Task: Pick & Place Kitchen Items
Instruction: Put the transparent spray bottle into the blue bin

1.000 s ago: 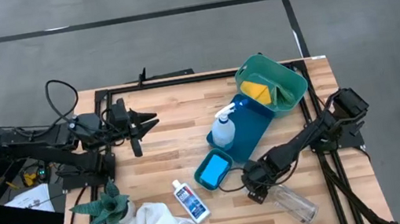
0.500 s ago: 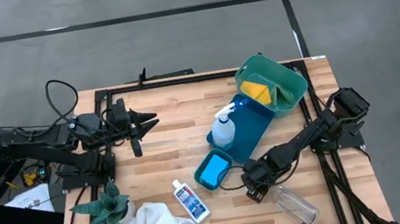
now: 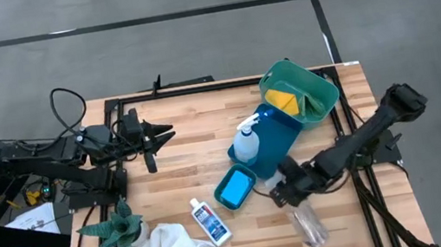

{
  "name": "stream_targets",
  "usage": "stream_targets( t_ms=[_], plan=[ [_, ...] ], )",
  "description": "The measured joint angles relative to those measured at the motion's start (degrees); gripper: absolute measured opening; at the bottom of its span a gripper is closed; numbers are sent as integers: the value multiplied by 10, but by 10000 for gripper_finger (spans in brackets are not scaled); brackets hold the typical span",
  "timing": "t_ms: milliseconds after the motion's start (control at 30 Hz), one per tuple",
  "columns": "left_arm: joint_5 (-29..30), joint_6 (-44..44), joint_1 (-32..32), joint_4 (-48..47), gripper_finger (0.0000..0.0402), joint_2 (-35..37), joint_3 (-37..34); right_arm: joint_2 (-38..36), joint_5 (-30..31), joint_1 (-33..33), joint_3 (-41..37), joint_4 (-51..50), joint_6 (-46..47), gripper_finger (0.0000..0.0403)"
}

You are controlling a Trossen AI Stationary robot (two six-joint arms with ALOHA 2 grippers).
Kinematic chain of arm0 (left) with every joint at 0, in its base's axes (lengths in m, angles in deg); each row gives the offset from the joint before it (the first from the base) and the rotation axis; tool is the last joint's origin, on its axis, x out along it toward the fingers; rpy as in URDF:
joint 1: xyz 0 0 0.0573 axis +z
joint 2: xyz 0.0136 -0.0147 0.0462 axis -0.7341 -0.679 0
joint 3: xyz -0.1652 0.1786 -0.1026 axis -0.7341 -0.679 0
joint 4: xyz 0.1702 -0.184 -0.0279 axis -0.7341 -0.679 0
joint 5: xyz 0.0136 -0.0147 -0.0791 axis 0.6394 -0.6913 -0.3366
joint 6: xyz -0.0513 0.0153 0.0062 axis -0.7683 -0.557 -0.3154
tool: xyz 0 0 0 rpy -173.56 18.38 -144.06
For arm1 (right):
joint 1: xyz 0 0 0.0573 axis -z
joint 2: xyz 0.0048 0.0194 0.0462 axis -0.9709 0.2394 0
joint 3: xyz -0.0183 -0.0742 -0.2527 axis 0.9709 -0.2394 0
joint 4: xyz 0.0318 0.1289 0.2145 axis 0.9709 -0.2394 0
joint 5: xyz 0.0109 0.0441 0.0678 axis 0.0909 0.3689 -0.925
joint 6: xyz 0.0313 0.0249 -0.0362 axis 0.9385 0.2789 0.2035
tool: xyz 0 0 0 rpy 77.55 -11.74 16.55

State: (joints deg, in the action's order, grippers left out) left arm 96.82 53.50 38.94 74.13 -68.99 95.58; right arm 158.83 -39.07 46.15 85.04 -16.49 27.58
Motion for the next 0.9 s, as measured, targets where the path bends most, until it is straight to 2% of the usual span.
stream_targets(
  t_ms=[200,467,700,900],
  plan=[
    [0,0,0,0,87,0,0,-25,114,-60,0,-57,103,128],
    [0,0,0,0,87,0,0,-25,208,-115,1,-76,196,128],
    [3,0,0,1,87,0,0,-24,269,-120,47,-143,153,128],
    [52,0,0,26,87,-8,0,-24,318,-120,87,-164,72,128]
  ],
)
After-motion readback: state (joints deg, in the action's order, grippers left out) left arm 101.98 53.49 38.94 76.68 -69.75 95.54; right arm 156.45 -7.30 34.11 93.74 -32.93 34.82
